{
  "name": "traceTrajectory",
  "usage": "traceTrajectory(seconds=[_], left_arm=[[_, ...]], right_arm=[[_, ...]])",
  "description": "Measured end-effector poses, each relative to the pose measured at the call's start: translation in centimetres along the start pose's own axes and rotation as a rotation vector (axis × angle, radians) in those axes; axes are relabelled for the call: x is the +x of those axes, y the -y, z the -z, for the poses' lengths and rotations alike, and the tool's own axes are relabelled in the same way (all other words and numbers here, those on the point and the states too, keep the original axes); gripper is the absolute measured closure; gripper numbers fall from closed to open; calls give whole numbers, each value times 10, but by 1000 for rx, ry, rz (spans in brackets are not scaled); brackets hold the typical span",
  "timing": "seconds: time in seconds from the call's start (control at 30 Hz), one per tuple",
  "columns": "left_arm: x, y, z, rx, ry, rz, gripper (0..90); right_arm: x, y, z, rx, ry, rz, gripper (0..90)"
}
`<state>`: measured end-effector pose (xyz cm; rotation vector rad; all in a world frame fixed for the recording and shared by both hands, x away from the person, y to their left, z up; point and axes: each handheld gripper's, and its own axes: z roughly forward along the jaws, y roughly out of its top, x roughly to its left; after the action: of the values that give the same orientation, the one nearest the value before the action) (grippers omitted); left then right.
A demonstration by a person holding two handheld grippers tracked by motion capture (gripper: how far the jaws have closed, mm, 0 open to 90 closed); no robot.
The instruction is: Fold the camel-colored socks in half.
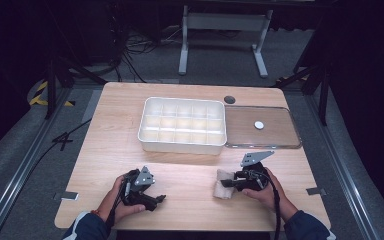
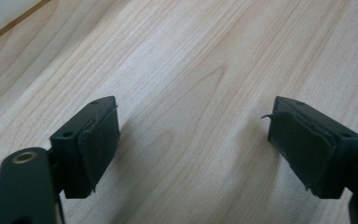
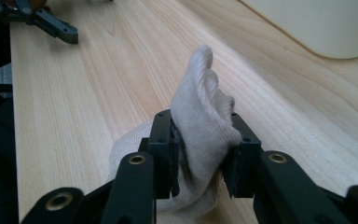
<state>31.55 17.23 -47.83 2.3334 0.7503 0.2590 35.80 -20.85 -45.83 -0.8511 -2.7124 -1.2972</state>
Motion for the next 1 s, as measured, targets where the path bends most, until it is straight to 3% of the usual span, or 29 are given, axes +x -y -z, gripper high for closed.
traceTrajectory(seconds=[0.2,0.53,1.0], left_arm=[[2,4,-3,-50,-7,6,134],[3,1,-6,-41,-12,9,106],[5,-2,-8,-39,-4,5,89]], right_arm=[[1,-2,5,-17,27,29,686],[2,-4,14,-45,76,74,687],[-3,-7,31,-108,146,74,686]])
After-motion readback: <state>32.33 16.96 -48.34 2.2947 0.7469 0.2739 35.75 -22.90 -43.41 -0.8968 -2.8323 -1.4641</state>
